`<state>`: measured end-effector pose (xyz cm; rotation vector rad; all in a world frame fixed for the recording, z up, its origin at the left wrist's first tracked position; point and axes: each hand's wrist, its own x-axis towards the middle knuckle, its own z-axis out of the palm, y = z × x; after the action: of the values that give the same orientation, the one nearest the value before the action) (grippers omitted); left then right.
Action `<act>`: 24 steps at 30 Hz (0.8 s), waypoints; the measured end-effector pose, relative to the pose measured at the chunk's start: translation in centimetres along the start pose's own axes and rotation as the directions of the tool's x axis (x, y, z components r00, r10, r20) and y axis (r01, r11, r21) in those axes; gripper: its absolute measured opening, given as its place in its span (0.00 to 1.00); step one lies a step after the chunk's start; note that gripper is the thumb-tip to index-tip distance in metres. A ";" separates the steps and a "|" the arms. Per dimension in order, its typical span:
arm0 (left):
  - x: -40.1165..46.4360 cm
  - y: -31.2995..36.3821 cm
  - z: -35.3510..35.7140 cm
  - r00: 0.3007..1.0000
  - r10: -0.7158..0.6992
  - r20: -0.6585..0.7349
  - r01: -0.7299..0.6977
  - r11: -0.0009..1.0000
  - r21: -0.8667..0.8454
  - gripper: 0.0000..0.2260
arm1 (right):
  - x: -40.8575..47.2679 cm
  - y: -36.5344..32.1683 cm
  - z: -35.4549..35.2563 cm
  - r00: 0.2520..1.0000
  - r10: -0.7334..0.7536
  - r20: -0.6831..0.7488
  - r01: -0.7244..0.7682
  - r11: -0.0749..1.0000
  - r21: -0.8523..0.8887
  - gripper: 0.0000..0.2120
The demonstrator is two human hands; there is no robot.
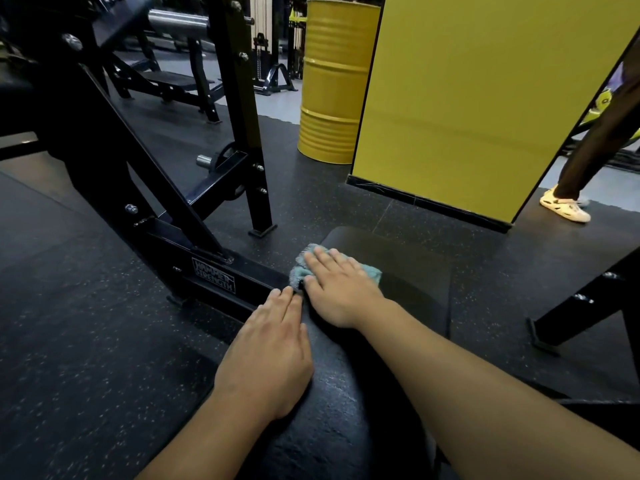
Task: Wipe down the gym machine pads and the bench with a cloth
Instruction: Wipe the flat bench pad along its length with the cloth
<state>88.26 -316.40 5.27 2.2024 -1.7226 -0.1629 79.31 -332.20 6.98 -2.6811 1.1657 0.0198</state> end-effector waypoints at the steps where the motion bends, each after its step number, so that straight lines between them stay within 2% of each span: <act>1: 0.2 0.0 0.0 1.000 0.001 0.002 -0.001 1.000 0.005 0.27 | 0.2 -0.2 0.1 1.000 -0.015 0.000 0.015 1.000 0.006 0.28; 4: 0.9 0.1 0.0 1.000 0.007 0.016 -0.007 1.000 0.012 0.27 | -0.2 0.6 0.1 1.000 -0.020 -0.002 0.020 0.999 0.033 0.28; 10: 2.1 0.3 -0.1 1.000 0.018 0.026 -0.018 1.000 -0.006 0.27 | -4.1 5.9 -0.2 0.991 0.133 -0.007 -0.133 0.991 0.021 0.30; 14: 3.4 0.8 -0.2 1.000 0.028 0.015 -0.027 0.999 -0.039 0.28 | -5.9 8.2 -0.6 0.987 0.160 -0.008 -0.160 0.987 -0.007 0.31; 24: 4.6 0.9 0.4 0.999 0.044 -0.006 -0.044 0.998 -0.043 0.29 | 3.7 4.5 -0.7 0.998 0.063 -0.002 -0.063 0.998 -0.027 0.30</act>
<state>88.54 -321.11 5.73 2.1308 -1.7473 -0.1814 78.54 -337.94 6.49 -2.6669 1.2595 0.0440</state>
